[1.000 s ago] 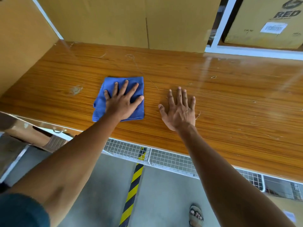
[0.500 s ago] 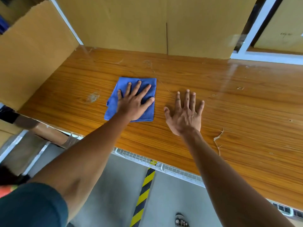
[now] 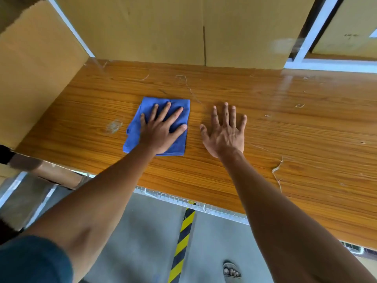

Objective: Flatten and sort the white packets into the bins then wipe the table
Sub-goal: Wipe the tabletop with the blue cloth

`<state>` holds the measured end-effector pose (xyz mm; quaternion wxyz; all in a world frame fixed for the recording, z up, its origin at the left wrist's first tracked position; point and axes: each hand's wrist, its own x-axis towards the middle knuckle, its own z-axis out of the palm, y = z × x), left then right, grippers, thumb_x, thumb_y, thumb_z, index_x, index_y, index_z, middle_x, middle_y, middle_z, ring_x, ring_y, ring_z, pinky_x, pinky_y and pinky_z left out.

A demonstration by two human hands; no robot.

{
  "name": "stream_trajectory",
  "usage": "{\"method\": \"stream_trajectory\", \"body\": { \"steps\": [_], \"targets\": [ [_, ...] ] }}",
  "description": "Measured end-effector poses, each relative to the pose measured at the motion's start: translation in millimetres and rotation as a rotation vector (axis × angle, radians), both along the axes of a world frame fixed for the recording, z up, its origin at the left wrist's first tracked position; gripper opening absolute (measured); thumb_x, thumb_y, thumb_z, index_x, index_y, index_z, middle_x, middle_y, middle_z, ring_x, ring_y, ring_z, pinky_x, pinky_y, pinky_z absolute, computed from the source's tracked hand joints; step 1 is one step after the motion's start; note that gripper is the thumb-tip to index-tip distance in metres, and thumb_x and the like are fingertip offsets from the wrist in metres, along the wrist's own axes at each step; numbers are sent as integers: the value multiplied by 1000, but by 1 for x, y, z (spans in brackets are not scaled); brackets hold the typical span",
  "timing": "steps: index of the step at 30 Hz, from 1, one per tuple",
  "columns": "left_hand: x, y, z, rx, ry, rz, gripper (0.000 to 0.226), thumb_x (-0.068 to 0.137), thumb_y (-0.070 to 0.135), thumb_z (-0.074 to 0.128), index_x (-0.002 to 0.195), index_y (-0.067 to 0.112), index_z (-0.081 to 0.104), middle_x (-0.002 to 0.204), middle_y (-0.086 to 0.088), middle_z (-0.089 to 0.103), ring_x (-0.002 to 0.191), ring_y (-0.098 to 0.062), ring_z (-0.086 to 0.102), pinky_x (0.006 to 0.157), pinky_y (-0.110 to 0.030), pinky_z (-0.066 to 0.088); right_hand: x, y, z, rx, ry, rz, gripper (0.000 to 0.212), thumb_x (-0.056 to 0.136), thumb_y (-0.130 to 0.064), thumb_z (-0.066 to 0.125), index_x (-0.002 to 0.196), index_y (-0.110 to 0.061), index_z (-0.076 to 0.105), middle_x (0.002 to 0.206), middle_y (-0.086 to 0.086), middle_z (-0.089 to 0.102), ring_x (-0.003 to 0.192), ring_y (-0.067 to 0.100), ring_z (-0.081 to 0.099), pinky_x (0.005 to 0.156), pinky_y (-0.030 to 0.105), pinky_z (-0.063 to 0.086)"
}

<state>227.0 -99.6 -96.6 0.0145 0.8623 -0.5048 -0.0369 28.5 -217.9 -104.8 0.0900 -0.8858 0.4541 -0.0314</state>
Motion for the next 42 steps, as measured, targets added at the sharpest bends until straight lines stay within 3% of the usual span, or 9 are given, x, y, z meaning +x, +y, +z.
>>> {"method": "stream_trajectory", "body": {
  "steps": [5,8,17,25,33,39,42],
  "targets": [
    [-16,52,-8,-55,-102,-172,75,94,86,15,162,54,22,176,13,14,162,-31,13,119,-73,21,0,2,1,-5,2,-21,80,98,-70,2,167,-28,-3,174,6,-12,160,27,-15,125,60,-7],
    [-26,98,-11,-63,-95,-241,72,97,83,19,163,53,20,176,11,11,162,-31,10,119,-71,20,0,1,1,-9,7,-28,81,97,-73,1,166,-31,-3,174,4,-13,160,25,-15,126,59,-8],
    [31,-8,3,8,21,-66,80,87,92,10,161,60,7,176,16,1,163,-28,2,122,-73,8,0,-1,-1,-32,24,-19,82,96,-75,-1,166,-33,-6,173,2,-15,159,24,-16,126,58,-6],
    [-20,94,-13,-46,-116,-151,72,96,84,17,163,55,17,176,14,6,163,-28,5,122,-69,16,0,-2,1,-24,17,-6,82,97,-74,-1,166,-30,-4,174,4,-14,160,26,-14,126,60,-4],
    [14,7,-4,-18,-31,20,76,89,89,10,160,62,6,176,18,2,163,-28,4,121,-73,13,0,-1,1,-29,22,2,80,98,-70,0,166,-28,-5,173,7,-15,160,28,-14,125,62,-6],
    [-38,83,-15,-84,-121,-94,70,98,81,26,162,54,21,176,13,9,163,-29,9,121,-70,18,0,-1,3,-13,17,10,79,99,-68,3,166,-27,-5,173,9,-15,160,30,-14,125,63,-5],
    [-36,88,-15,-77,-104,-91,71,97,83,26,162,56,18,176,14,9,163,-29,7,121,-71,17,-1,0,4,-8,17,10,79,99,-68,2,166,-27,-6,173,9,-16,159,30,-15,125,63,-6]
  ]
}}
